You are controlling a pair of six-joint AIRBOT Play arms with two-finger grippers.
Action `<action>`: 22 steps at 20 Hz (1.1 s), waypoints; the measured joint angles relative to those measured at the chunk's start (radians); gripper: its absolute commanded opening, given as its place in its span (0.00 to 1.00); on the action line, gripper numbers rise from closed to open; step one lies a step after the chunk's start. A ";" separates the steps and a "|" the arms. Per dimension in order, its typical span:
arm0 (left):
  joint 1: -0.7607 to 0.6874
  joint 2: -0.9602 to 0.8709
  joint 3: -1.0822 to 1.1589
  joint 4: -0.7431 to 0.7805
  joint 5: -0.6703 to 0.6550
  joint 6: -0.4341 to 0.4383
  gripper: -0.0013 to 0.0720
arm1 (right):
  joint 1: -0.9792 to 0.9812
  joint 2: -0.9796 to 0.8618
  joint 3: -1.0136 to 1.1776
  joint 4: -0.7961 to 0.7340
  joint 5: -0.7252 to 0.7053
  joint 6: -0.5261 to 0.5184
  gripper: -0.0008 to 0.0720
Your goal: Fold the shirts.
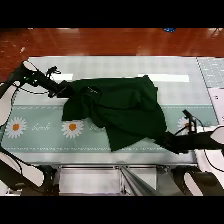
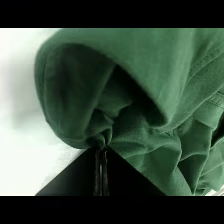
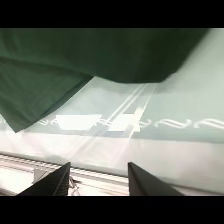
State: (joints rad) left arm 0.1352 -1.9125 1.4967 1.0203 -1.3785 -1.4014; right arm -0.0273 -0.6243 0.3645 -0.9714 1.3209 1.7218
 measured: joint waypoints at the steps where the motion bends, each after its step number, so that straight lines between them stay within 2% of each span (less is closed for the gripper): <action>1: -0.001 0.000 0.003 0.001 -0.004 0.000 0.04 | 0.038 -0.035 -0.005 0.019 -0.037 0.000 0.57; 7: -0.002 -0.001 0.014 0.002 -0.017 0.002 0.04 | 0.246 -0.286 -0.013 0.141 -0.299 -0.019 0.57; 15: -0.002 -0.002 0.015 0.002 -0.030 0.001 0.04 | 0.292 -0.456 0.045 0.218 -0.512 -0.015 0.57; 16: -0.002 -0.001 0.015 0.002 -0.030 0.001 0.04 | 0.293 -0.481 0.066 0.219 -0.531 -0.016 0.54; 17: -0.003 -0.001 0.015 0.002 -0.031 0.001 0.04 | 0.294 -0.507 0.091 0.217 -0.553 -0.019 0.46; 18: -0.003 -0.001 0.015 0.002 -0.031 0.001 0.04 | 0.294 -0.531 0.115 0.212 -0.572 -0.019 0.32; 19: -0.003 -0.001 0.015 0.002 -0.031 0.001 0.04 | 0.294 -0.555 0.140 0.204 -0.584 -0.021 0.11; 20: -0.003 -0.001 0.015 0.002 -0.031 0.001 0.04 | 0.294 -0.580 0.169 0.200 -0.601 -0.027 0.05; 22: -0.003 0.000 0.017 0.004 -0.032 0.001 0.04 | 0.294 -0.611 0.230 0.192 -0.602 -0.062 0.05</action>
State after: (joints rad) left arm 0.1322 -1.9121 1.5135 1.0241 -1.4105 -1.4002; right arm 0.2672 -1.2350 0.5945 -0.7792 0.7193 1.6596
